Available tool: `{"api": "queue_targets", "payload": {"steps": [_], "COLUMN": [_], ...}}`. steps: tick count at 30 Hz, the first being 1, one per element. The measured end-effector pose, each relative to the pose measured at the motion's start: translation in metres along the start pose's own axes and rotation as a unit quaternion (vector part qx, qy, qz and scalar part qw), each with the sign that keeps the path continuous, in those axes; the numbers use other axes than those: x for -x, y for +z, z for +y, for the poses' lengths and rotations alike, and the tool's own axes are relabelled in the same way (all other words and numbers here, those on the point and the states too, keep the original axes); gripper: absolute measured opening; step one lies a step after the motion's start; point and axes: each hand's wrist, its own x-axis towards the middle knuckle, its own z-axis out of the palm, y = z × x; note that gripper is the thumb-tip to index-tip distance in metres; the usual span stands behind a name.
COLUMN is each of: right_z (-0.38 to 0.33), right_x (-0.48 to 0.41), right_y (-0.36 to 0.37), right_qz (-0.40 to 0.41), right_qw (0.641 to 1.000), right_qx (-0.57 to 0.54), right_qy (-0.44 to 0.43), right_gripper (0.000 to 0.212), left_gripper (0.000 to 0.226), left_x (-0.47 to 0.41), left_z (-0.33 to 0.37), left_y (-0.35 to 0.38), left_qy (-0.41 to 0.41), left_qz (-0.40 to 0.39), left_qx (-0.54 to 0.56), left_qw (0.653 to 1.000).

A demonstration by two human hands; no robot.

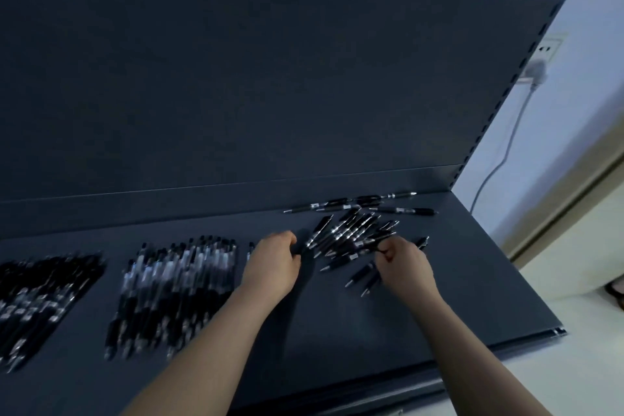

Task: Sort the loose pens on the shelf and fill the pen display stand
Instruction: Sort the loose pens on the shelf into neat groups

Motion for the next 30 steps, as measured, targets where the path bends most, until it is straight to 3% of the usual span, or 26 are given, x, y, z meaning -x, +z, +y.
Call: {"api": "queue_targets", "payload": {"steps": [2,5,10,15,20,30], "right_z": [0.014,0.025,0.032,0.042,0.04,0.05], "right_x": [-0.011,-0.027,-0.045,-0.048,-0.05,-0.048], "right_y": [-0.004,-0.006,-0.015,-0.027,-0.029,-0.036], "right_qz": [-0.018,-0.035,-0.051,-0.015,-0.051,-0.073], "right_qw": [1.0,0.999,0.996,1.0,0.999,0.997], "right_qx": [0.018,0.024,-0.017,0.006,0.017,-0.026], "right_qy": [0.003,-0.012,-0.066,0.005,-0.009,0.001], "right_gripper": [0.004,0.019,0.026,0.02,0.025,0.021], "left_gripper": [0.036,0.037,0.012,0.025,0.034,0.017], "left_x": [-0.008,-0.017,-0.028,-0.035,-0.051,-0.058], "left_z": [0.007,0.014,0.023,0.038,0.051,0.061], "left_y": [0.007,0.014,0.015,0.023,0.033,0.033], "left_qy": [-0.026,-0.055,-0.071,-0.06,-0.012,-0.031], "left_qz": [-0.018,-0.044,-0.042,-0.04,-0.044,-0.14], "left_qx": [-0.01,-0.021,-0.028,-0.063,-0.089,-0.113], "left_qw": [0.999,0.997,0.996,0.995,0.995,0.983]}}
